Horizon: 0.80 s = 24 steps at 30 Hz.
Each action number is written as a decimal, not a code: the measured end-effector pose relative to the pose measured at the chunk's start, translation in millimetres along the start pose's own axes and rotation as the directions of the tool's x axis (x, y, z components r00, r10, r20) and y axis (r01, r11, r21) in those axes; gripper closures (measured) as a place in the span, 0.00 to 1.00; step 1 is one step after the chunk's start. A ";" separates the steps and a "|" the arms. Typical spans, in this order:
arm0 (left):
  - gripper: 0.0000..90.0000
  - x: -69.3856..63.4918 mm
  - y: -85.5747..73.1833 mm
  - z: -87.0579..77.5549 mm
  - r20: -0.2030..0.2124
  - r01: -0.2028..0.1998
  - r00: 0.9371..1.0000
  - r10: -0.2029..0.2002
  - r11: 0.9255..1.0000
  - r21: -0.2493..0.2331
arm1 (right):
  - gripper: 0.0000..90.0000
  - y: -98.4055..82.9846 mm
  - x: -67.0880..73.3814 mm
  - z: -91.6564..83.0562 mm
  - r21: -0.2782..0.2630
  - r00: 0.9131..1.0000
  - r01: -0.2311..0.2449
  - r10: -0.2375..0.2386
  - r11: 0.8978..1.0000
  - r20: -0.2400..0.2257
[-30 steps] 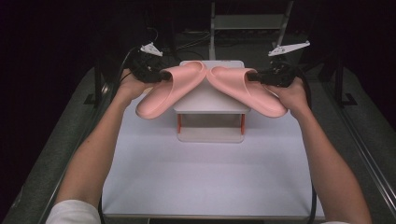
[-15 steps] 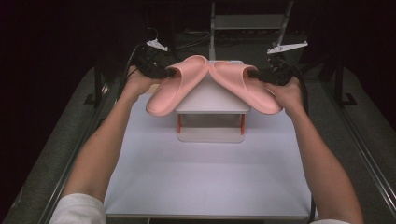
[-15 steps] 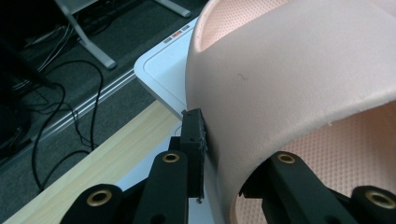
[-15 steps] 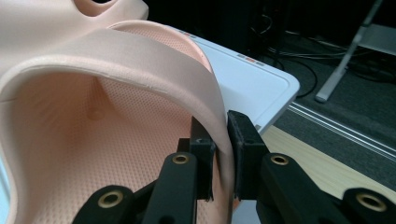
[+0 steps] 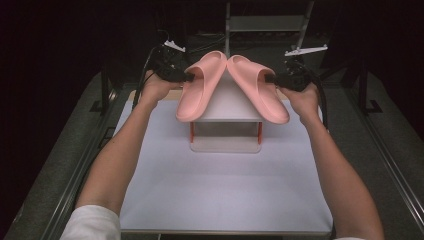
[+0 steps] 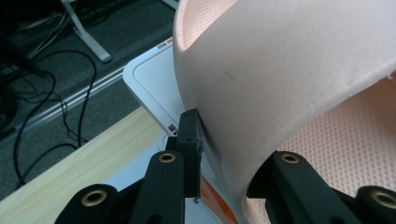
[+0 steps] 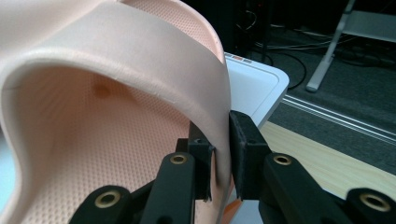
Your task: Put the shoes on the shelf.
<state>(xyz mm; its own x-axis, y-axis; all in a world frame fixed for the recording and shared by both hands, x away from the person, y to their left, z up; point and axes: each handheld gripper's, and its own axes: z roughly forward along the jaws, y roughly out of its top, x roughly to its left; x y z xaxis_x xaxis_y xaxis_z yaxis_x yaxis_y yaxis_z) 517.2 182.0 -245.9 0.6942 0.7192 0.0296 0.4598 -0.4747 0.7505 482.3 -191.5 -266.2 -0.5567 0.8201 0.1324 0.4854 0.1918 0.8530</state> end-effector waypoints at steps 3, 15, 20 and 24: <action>0.81 0.7 0.0 0.5 -0.003 0.017 1.000 -0.017 1.000 -0.007 | 0.86 0.4 0.3 0.8 0.001 1.000 -0.007 0.007 1.000 0.009; 0.77 2.0 3.8 5.2 -0.005 0.061 0.998 -0.061 0.998 -0.006 | 0.82 0.7 -0.4 6.2 -0.012 0.997 -0.063 0.064 0.998 0.035; 0.75 0.8 6.0 5.6 -0.014 0.070 0.997 -0.070 0.998 -0.010 | 0.81 1.3 2.1 9.2 -0.015 0.995 -0.085 0.086 0.996 0.050; 0.75 0.7 6.7 8.3 -0.005 0.091 0.996 -0.092 0.996 -0.011 | 0.81 2.5 2.0 10.4 -0.032 0.990 -0.121 0.123 0.992 0.067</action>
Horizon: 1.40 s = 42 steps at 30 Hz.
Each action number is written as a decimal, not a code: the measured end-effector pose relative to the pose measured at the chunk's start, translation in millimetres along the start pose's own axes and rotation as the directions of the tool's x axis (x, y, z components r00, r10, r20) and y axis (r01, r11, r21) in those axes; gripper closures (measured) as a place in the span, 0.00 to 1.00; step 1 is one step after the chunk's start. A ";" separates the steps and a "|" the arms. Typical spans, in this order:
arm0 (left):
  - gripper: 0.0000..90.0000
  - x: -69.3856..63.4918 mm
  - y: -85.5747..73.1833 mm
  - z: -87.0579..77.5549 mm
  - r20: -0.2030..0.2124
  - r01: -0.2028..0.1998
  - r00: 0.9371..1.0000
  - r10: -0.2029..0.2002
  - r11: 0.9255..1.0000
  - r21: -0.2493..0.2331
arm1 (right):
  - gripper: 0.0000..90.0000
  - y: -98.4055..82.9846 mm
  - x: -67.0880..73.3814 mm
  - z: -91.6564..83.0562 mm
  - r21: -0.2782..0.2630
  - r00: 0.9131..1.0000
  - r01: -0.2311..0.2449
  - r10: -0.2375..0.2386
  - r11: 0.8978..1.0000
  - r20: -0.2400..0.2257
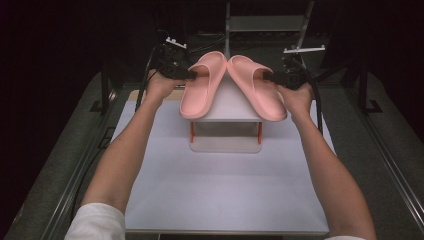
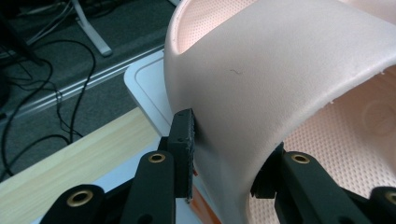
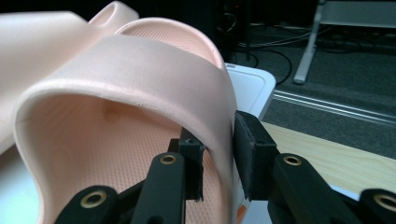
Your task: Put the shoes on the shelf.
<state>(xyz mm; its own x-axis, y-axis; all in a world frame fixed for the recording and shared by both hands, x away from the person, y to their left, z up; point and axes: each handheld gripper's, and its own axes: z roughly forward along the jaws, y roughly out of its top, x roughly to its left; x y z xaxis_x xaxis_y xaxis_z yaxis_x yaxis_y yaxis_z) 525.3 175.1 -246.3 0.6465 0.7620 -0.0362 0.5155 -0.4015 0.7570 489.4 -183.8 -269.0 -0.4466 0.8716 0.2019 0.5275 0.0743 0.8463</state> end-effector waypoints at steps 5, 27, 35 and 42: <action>0.73 -0.7 0.3 2.9 -0.006 0.004 1.000 -0.004 1.000 0.008 | 0.80 2.2 0.2 4.8 0.009 0.999 -0.030 0.029 1.000 0.036; 0.69 -2.4 0.2 12.0 -0.018 0.018 1.000 -0.018 1.000 0.018 | 0.74 9.3 13.3 18.4 0.009 0.993 -0.099 0.098 0.995 0.068; 0.68 -4.0 0.5 12.2 -0.029 0.018 0.999 -0.017 1.000 0.019 | 0.73 8.7 21.0 21.8 0.008 0.994 -0.089 0.089 0.996 0.059; 0.67 -4.9 0.9 13.2 -0.031 0.024 0.999 -0.024 1.000 0.019 | 0.69 9.3 29.0 19.3 0.000 0.995 -0.072 0.072 0.997 0.073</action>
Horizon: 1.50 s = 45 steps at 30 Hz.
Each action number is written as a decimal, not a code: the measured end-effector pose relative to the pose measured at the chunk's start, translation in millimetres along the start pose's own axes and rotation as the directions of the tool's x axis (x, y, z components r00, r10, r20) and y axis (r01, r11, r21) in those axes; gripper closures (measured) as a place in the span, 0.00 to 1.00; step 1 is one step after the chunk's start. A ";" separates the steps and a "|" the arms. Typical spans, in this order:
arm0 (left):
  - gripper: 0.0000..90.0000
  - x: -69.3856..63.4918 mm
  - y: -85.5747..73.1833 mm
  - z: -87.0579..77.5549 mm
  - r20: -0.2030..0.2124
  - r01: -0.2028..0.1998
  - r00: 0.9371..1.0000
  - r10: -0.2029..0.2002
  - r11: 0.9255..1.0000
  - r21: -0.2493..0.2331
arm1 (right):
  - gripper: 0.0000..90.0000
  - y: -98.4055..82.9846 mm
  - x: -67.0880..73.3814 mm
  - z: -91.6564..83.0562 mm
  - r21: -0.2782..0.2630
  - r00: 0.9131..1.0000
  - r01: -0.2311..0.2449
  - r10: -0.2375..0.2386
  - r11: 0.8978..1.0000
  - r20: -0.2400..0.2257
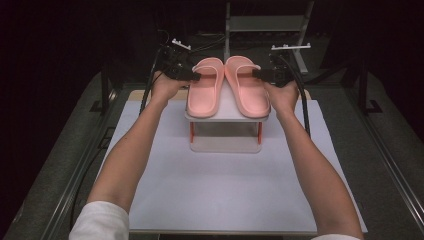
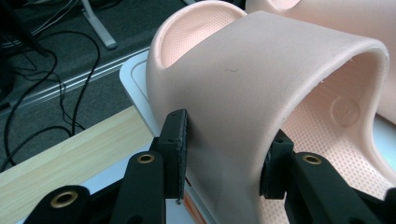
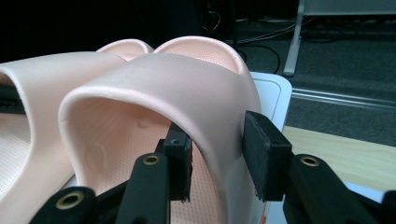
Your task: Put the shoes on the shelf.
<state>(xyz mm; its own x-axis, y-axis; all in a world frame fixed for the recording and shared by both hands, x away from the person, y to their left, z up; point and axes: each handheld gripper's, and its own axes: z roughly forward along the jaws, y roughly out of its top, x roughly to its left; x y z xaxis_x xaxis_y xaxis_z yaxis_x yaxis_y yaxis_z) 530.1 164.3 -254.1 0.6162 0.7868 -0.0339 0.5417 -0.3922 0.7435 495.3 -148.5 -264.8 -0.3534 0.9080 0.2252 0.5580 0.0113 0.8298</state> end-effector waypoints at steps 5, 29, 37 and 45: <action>0.67 0.6 -0.3 -0.6 0.005 0.006 1.000 -0.006 1.000 -0.002 | 0.68 -0.7 2.3 -0.5 0.001 1.000 -0.007 0.007 1.000 0.000; 0.56 0.5 -4.2 -3.3 0.028 0.011 1.000 -0.011 1.000 -0.025 | 0.58 -4.1 6.8 2.6 0.036 0.997 -0.024 0.027 0.999 -0.068; 0.55 -1.7 -6.2 -5.7 0.029 0.000 1.000 0.001 0.999 -0.032 | 0.57 -5.9 6.9 0.9 0.033 0.997 -0.025 0.027 0.999 -0.076; 0.53 -2.3 -8.0 -11.4 0.026 -0.007 1.000 0.008 1.000 -0.030 | 0.57 -5.6 5.6 -2.9 0.027 0.995 -0.020 0.023 0.999 -0.095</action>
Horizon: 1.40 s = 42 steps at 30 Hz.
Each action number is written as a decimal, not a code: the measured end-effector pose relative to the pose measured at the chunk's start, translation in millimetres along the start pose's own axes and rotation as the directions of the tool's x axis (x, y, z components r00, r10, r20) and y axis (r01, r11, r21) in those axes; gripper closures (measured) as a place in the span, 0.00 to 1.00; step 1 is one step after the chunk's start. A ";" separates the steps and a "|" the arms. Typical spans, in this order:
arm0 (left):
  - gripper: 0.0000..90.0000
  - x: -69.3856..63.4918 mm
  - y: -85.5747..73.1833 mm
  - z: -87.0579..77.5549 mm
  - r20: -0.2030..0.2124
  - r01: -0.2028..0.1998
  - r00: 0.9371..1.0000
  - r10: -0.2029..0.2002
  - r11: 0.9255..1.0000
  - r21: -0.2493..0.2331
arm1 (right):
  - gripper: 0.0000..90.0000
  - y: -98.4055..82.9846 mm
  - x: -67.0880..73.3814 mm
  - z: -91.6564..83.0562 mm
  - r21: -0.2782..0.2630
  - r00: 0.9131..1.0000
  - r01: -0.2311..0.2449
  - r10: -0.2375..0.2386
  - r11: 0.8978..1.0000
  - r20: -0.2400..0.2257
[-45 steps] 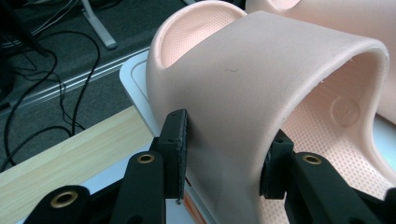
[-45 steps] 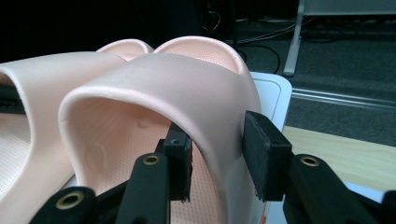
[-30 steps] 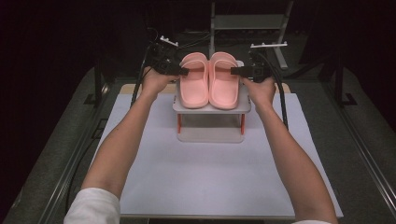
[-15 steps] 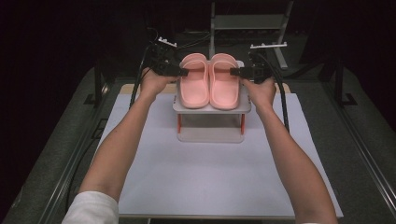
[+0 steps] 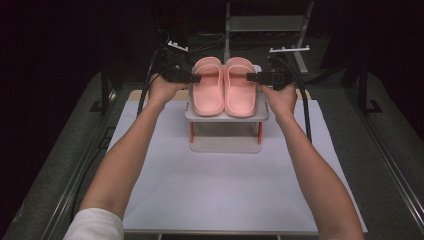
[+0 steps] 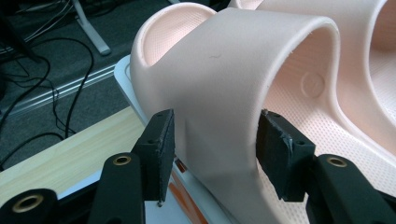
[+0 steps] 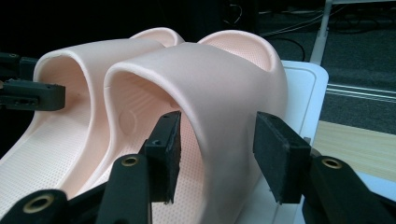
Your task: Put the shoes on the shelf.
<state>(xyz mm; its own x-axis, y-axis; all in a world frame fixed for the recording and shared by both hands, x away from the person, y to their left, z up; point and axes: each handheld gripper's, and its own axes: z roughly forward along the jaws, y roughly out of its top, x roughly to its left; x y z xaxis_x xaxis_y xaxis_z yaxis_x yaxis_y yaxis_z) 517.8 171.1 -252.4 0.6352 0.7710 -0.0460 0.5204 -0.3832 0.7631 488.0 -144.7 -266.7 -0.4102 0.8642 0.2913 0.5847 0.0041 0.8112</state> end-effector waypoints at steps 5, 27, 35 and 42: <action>0.49 -1.1 -0.9 -6.2 0.002 -0.006 1.000 0.006 1.000 0.000 | 0.56 -4.9 0.2 -5.9 -0.010 1.000 0.001 -0.001 1.000 -0.014; 0.43 -6.5 -26.7 -29.1 0.016 -0.003 1.000 0.004 0.997 -0.077 | 0.51 -20.0 1.1 -34.1 -0.035 0.998 0.058 -0.059 0.998 -0.036; 0.41 -9.1 -35.5 -34.7 0.033 0.001 0.999 0.002 0.995 -0.097 | 0.43 -32.1 1.0 -39.5 -0.066 0.996 0.069 -0.073 0.995 -0.051; 0.37 -11.1 -39.2 -40.0 0.038 0.007 0.999 -0.002 0.993 -0.118 | 0.38 -40.9 0.6 -44.3 -0.098 0.995 0.088 -0.091 0.991 -0.028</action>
<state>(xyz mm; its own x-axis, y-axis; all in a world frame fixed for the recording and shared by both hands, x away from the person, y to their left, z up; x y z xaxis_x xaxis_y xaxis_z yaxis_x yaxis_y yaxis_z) 467.5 197.9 -256.0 0.6550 0.7522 -0.0720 0.4538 -0.3153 0.8335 432.8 -166.7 -277.3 -0.4812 0.8459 0.2299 0.4747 0.0310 0.8796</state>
